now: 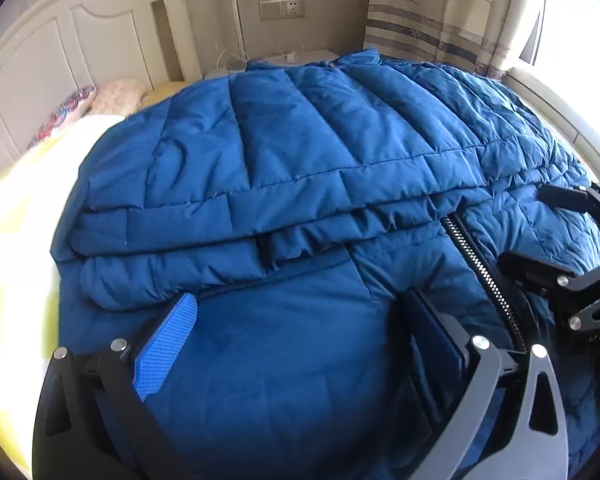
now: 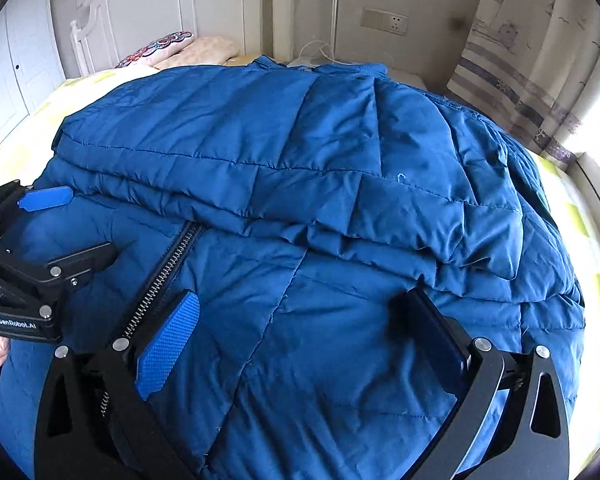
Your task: Fold large clothes
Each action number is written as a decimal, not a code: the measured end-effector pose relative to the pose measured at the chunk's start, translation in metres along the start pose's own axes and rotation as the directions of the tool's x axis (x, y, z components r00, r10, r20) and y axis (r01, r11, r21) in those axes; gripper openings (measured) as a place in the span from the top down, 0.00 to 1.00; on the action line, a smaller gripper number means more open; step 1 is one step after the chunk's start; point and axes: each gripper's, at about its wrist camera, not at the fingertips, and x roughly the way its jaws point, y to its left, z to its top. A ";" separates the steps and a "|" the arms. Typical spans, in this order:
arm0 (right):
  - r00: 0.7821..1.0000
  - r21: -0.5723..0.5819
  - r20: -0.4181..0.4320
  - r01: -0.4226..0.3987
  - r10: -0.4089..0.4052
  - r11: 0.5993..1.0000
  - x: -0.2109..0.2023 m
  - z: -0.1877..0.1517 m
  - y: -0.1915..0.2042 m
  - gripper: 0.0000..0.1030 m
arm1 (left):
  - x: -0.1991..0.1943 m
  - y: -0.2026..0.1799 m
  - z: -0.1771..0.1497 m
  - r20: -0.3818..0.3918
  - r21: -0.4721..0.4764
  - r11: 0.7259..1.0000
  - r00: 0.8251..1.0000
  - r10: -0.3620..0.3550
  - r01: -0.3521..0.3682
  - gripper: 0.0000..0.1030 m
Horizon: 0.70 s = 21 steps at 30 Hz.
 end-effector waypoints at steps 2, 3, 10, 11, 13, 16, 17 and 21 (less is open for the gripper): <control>1.000 0.008 -0.016 0.005 -0.005 1.000 -0.003 0.000 -0.002 0.05 | -0.001 0.007 0.001 -0.002 -0.023 1.000 1.000 -0.018 0.018 0.02; 0.999 0.016 -0.028 0.026 -0.026 1.000 -0.007 -0.001 -0.006 0.05 | -0.004 0.010 0.001 -0.005 -0.025 1.000 1.000 0.005 -0.005 0.02; 0.992 0.281 -0.054 0.127 -0.116 0.951 -0.034 -0.041 -0.118 0.05 | -0.039 0.072 -0.026 -0.010 -0.139 0.974 0.984 0.178 -0.178 0.02; 0.998 0.331 -0.026 0.063 -0.058 0.941 -0.036 -0.048 -0.130 0.04 | -0.030 0.081 -0.033 -0.039 -0.157 0.972 0.985 0.169 -0.173 0.02; 0.998 0.314 -0.021 0.064 -0.060 0.947 -0.042 -0.051 -0.128 0.05 | -0.028 0.095 -0.043 -0.019 -0.230 0.967 0.994 0.108 -0.109 0.02; 0.997 0.237 -0.001 0.081 -0.083 0.968 -0.065 -0.050 -0.100 0.05 | -0.042 0.094 -0.041 -0.020 -0.270 0.952 0.990 0.140 -0.140 0.03; 0.998 0.213 0.028 0.047 -0.054 0.976 -0.074 -0.050 -0.089 0.05 | -0.056 0.086 -0.041 0.021 -0.267 0.956 0.991 0.134 -0.124 0.03; 0.995 -0.042 0.083 -0.051 0.055 0.998 -0.107 -0.072 -0.018 0.05 | -0.099 0.015 -0.048 0.146 -0.095 0.992 0.984 0.100 -0.086 0.02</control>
